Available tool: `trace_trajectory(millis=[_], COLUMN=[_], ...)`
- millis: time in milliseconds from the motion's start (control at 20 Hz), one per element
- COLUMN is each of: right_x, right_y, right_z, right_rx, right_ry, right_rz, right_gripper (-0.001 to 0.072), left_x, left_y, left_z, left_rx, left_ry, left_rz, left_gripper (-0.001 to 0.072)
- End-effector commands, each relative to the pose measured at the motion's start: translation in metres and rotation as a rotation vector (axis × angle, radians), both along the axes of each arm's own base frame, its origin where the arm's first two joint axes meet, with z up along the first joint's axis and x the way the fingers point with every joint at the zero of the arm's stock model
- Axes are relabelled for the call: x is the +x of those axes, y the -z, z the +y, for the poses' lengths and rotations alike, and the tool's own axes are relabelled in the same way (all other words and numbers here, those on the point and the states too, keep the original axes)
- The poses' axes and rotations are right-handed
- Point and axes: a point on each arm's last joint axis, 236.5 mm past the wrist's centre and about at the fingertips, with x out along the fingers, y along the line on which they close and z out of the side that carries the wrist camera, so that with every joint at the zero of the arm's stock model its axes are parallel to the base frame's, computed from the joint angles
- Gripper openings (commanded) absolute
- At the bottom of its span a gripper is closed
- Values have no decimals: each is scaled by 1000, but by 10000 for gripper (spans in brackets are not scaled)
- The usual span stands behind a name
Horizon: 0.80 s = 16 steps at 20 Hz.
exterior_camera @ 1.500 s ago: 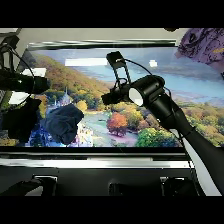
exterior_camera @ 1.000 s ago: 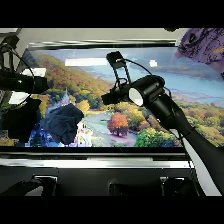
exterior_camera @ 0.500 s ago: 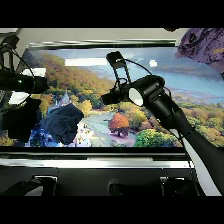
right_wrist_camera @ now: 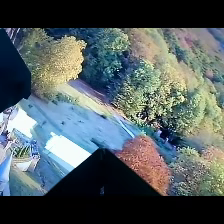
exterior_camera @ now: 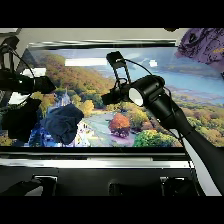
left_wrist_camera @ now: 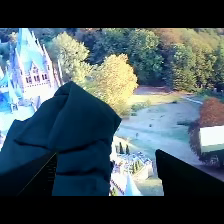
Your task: Fold the clothes and pants, and hang the long-sleeved shirts on hangers.
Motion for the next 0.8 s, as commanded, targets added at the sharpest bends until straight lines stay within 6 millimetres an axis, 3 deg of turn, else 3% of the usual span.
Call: trace_trajectory(millis=[0,150,350,450,650,700,750], right_x=[0,0,0,0,-1,-2,-3], right_y=[0,0,0,0,0,0,0], right_z=[1,1,1,1,2,3,2], right_rx=[1,2,2,2,10,11,12], right_ry=[-1,-1,-1,-1,-2,-2,-3], right_rz=[-2,-2,-1,-1,5,6,11], right_gripper=[28,28,28,28,28,29,30], left_x=[-15,-30,-41,-40,-18,-18,-21], left_y=[40,115,199,225,242,248,250], left_z=[40,60,62,60,48,43,39], left_rx=[152,183,174,154,79,56,39], left_ry=[-86,-137,-161,-185,-227,-234,-238], left_rz=[150,273,303,293,245,263,291], left_gripper=[720,720,720,720,720,635,280])
